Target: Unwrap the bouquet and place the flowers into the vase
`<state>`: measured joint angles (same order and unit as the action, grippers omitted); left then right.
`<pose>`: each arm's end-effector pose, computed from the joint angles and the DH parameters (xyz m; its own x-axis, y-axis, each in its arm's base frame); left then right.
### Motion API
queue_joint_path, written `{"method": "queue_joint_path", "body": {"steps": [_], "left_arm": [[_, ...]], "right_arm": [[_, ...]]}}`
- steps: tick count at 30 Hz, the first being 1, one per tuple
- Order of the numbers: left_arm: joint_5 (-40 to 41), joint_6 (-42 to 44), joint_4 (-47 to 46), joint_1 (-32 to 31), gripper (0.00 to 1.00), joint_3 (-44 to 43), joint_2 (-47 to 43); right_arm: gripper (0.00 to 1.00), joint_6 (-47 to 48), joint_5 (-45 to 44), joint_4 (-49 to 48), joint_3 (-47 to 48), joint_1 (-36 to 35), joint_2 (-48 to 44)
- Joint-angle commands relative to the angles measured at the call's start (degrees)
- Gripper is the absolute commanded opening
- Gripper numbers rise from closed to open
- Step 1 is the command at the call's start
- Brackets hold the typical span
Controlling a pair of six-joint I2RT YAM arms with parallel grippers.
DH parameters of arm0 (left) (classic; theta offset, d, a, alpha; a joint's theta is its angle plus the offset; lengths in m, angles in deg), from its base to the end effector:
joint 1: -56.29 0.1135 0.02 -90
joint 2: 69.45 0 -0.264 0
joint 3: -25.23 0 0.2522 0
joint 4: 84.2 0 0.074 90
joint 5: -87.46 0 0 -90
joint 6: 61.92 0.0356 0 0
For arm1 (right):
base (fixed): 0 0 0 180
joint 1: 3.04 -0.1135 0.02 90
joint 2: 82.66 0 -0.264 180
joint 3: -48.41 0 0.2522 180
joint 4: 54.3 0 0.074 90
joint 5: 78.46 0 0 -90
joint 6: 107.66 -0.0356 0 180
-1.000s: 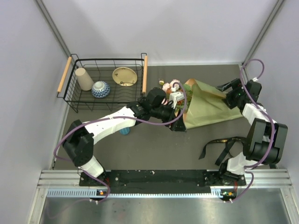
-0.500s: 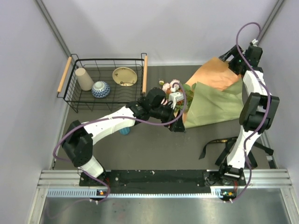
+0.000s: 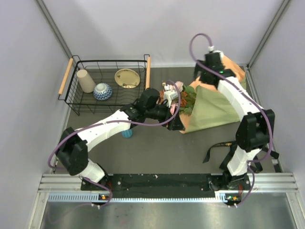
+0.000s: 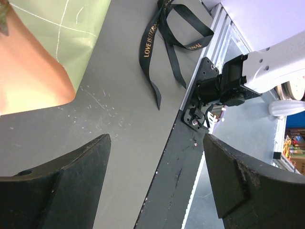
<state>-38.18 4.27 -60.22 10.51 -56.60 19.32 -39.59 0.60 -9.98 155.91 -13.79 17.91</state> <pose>0.2313 -0.2674 0.2941 -0.7037 0.2527 -0.6640 0.7071 0.3395 -0.6203 0.3995 0.0690 0.3373 -0.5665 0.2657 -0.7801 0.1903 0.9632 0.1898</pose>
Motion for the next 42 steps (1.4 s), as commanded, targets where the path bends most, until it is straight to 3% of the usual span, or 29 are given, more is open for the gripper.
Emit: {"method": "queue_joint_path", "body": {"steps": [1,9,11,12,23,26,31,37,42], "left_arm": [[1.45,-0.71,-4.07,0.78,0.84,2.59,-7.46],[0.75,-0.18,-3.27,1.75,0.84,5.41,-10.02],[0.40,-0.18,-3.45,1.75,0.84,5.41,-10.11],[0.22,-0.18,-3.54,1.75,0.84,5.41,-10.02],[-1.27,0.43,-3.63,1.83,0.84,5.32,-9.06],[-1.71,0.61,-3.71,1.92,0.84,5.23,-8.70],[-2.77,0.44,-4.24,1.92,0.84,5.32,-8.26],[-4.09,0.26,-5.47,1.92,0.84,5.85,-7.48],[-5.58,-0.18,-6.70,1.92,0.84,5.58,-5.28]], "right_arm": [[0.91,-1.96,-14.26,7.04,-3.12,-6.92,2.42],[0.73,-6.63,-17.01,9.77,-2.59,-8.42,9.55],[0.59,-6.11,-16.05,9.86,-1.54,-8.42,10.78],[0.57,-5.76,-15.70,9.86,-1.10,-8.42,12.09],[0.56,-5.40,-17.18,10.83,-0.65,-8.42,12.99],[0.50,-5.58,-19.03,11.18,-3.46,-8.42,9.74],[0.47,-7.41,-21.75,12.15,-11.72,-8.42,2.45],[0.54,-9.43,-24.66,13.55,-24.55,-8.42,-11.35],[0.60,-13.83,-20.28,16.88,-35.80,-8.42,-25.12]]}}
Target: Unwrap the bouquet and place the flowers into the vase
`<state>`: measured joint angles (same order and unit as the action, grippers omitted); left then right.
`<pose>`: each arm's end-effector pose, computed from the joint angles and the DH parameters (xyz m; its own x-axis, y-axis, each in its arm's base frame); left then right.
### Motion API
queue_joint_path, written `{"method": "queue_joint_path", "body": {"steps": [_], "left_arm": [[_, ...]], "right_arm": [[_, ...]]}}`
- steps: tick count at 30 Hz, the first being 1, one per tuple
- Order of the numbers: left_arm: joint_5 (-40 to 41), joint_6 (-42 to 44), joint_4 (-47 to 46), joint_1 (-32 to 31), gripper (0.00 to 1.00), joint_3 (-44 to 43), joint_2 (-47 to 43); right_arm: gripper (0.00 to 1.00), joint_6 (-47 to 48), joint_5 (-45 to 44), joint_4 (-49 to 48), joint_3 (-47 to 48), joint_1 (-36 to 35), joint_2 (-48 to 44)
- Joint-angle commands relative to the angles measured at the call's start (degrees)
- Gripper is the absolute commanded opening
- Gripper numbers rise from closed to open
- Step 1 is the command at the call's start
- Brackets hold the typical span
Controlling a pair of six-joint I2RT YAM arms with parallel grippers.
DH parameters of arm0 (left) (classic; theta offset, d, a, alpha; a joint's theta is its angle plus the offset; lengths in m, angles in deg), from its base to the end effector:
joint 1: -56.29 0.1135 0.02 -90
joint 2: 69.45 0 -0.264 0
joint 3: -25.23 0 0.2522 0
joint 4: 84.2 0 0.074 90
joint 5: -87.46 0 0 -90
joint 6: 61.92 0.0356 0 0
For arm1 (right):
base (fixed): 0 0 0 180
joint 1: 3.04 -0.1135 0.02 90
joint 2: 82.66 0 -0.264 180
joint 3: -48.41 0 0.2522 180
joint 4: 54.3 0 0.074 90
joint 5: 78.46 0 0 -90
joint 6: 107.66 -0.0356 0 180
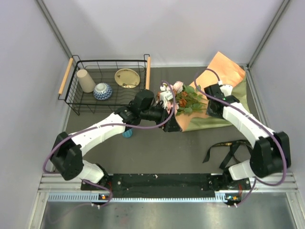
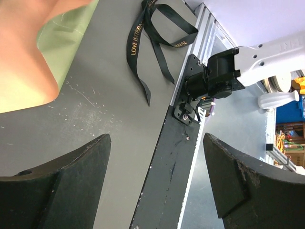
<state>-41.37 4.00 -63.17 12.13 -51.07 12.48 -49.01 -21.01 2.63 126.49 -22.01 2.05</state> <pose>0.2175 -0.2423 0.3045 -0.6793 0.2166 -0.7011 0.7312 0.2814 -0.6215 0.2828 0.0770 0.2541 -0.7478 0.2067 -0.6309 0.4000 0.8987 -0.1798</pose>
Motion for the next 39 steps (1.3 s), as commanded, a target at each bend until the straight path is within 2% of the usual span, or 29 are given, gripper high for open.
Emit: {"method": "queue_joint_path", "body": {"steps": [1,5,10,16,20,24,27,30,31,34,37,39], "left_arm": [[-2.57,-0.27,-4.36,0.30,0.84,-0.03,1.91],[-3.45,-1.32,-6.21,0.30,0.84,-0.38,3.58],[-5.64,-4.39,-9.99,0.22,0.84,-1.52,7.62],[-8.46,-8.35,-14.03,-0.31,0.83,-4.51,14.48],[-7.31,-8.27,-14.12,-1.63,0.82,-8.11,18.43],[-7.14,-9.23,-14.04,-3.29,0.81,-15.39,25.19],[-7.05,-9.41,-12.72,-4.35,0.80,-21.19,29.32],[-7.22,-9.32,-11.40,-5.49,0.79,-24.81,33.11],[-7.57,-9.50,-11.31,-5.76,0.78,-24.91,33.55],[-5.40,-8.71,-11.22,-6.02,0.76,-22.11,32.51],[-1.45,-5.55,-10.70,-5.50,0.78,-17.01,27.42],[0.32,-2.31,-7.99,-5.15,0.81,-15.07,24.51]], "right_arm": [[0.61,-6.77,2.40,4.89,-7.87,-0.20,-11.21],[0.64,-12.32,8.55,8.49,-16.13,-0.20,-23.07],[0.73,-16.02,12.60,16.04,-18.26,-0.11,-40.36],[0.75,-13.21,15.68,21.50,-12.47,-0.20,-49.89],[0.75,-10.49,11.47,24.84,-3.96,-0.11,-53.15],[0.77,-8.64,7.87,25.20,2.30,-0.11,-54.21],[0.80,-6.27,5.23,22.84,4.94,-0.29,-51.58],[0.82,-2.67,6.88,16.86,6.26,-0.20,-44.12],[0.82,-2.57,7.76,14.76,6.96,-0.11,-38.10],[0.82,-0.82,10.32,11.68,9.77,-0.11,-25.97],[0.84,0.59,10.84,10.35,11.10,3.04,-17.50],[0.84,0.24,17.06,7.19,9.87,7.52,-11.16]]}}
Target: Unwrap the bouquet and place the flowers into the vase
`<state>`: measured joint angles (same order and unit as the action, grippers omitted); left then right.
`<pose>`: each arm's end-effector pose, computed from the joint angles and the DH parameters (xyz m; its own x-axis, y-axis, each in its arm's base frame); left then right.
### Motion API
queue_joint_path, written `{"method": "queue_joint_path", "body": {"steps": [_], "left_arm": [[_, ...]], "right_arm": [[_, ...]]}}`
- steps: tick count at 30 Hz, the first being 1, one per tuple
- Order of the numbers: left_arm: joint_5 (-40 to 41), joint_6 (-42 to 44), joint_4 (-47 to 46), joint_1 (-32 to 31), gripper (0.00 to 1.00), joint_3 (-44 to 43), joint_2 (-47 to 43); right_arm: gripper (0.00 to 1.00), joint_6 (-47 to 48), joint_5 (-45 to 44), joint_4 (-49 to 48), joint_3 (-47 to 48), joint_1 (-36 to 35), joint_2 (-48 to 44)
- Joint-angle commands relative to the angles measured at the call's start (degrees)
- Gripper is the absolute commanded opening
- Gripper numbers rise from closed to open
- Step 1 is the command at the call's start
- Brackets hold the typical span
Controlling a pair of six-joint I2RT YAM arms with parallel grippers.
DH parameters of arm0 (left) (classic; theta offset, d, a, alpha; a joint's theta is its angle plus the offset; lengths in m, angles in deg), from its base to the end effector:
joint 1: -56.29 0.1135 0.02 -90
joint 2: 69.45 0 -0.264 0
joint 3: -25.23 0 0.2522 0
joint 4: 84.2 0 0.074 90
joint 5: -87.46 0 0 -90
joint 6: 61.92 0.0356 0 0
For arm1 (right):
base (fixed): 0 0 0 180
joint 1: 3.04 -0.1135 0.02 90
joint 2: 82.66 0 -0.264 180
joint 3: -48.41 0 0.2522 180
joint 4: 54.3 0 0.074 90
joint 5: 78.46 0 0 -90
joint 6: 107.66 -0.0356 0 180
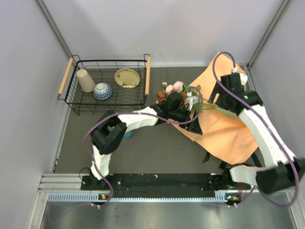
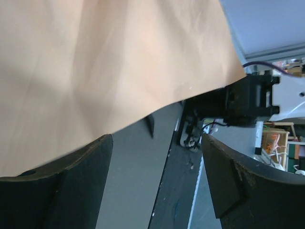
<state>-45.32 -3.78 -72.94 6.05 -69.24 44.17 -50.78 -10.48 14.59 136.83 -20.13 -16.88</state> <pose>0.2695 -0.3617 0.2220 -0.7705 0.3204 -0.5510 0.6265 0.2217 -0.7472 0.2127 0.0514 0.3740 -0.5917 0.3480 -0.7271 0.3567 0.9220 0.1510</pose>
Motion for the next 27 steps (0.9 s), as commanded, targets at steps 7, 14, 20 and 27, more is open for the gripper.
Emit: {"method": "queue_joint_path", "body": {"steps": [7,14,20,27], "left_arm": [[3.77,5.49,1.20,2.42,0.81,5.47,-7.81],[1.48,4.43,-0.31,3.74,0.81,5.12,-6.75],[1.21,4.78,-0.31,4.80,0.81,7.75,-9.47],[1.56,6.63,1.80,5.24,0.81,10.04,-14.04]], "right_arm": [[0.81,-0.89,19.13,-19.36,-8.82,7.24,18.93],[0.81,-1.24,10.44,-22.70,-5.92,10.22,29.23],[0.82,-1.86,4.01,-22.97,-5.83,20.93,29.50],[0.82,2.53,1.63,-23.41,-3.82,31.05,29.15]]}}
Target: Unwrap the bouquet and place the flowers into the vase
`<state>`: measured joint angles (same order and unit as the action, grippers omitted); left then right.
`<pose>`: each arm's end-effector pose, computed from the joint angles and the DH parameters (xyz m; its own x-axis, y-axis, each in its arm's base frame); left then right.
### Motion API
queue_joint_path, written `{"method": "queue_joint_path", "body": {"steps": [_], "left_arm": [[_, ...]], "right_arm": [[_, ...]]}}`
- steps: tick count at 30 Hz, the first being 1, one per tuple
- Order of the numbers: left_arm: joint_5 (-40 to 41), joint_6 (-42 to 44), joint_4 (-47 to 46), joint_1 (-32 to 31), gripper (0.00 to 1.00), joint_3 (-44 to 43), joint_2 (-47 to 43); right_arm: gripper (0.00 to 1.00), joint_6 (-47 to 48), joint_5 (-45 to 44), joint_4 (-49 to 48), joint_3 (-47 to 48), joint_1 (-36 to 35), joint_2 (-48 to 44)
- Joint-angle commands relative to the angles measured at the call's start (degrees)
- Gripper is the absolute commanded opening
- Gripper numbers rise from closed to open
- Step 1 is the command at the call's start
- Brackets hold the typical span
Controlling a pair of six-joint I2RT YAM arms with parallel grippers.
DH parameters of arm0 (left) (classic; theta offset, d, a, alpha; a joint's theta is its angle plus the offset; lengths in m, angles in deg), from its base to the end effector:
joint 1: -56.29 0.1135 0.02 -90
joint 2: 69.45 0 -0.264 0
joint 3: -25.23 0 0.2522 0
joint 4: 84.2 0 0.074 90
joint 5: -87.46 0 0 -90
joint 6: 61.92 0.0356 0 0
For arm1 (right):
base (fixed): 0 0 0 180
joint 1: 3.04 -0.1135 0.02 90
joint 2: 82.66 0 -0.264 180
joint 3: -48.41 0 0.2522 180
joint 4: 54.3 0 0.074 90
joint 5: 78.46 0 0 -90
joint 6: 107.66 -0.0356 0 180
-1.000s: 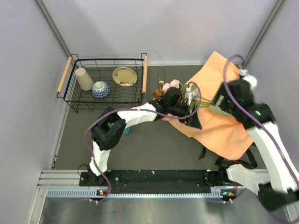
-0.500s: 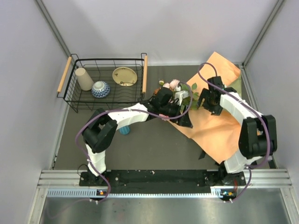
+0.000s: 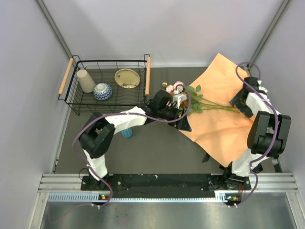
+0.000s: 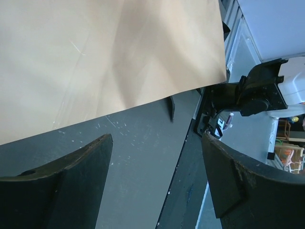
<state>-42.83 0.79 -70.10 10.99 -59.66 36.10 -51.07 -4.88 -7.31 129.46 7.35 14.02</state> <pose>0.2719 -0.3075 0.2212 -0.7763 0.2873 -0.5611 0.6301 0.3270 -0.7043 0.3359 -0.0718 0.2117 -0.5634 0.6403 -0.5221 0.7321 0.6798 0.0437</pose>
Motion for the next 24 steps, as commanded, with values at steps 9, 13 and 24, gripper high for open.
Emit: {"method": "queue_joint_path", "body": {"steps": [9,13,24], "left_arm": [[-0.14,4.35,2.73,0.47,0.81,2.66,-11.86],[0.30,4.96,4.05,0.82,0.81,4.33,-13.80],[-0.05,5.05,4.50,1.35,0.81,5.30,-15.65]], "right_arm": [[0.86,4.67,-10.20,-0.02,5.04,7.61,-3.69],[0.89,4.93,-12.22,0.69,4.96,8.86,-6.41],[0.88,7.48,-15.05,2.89,6.80,8.25,-16.35]]}}
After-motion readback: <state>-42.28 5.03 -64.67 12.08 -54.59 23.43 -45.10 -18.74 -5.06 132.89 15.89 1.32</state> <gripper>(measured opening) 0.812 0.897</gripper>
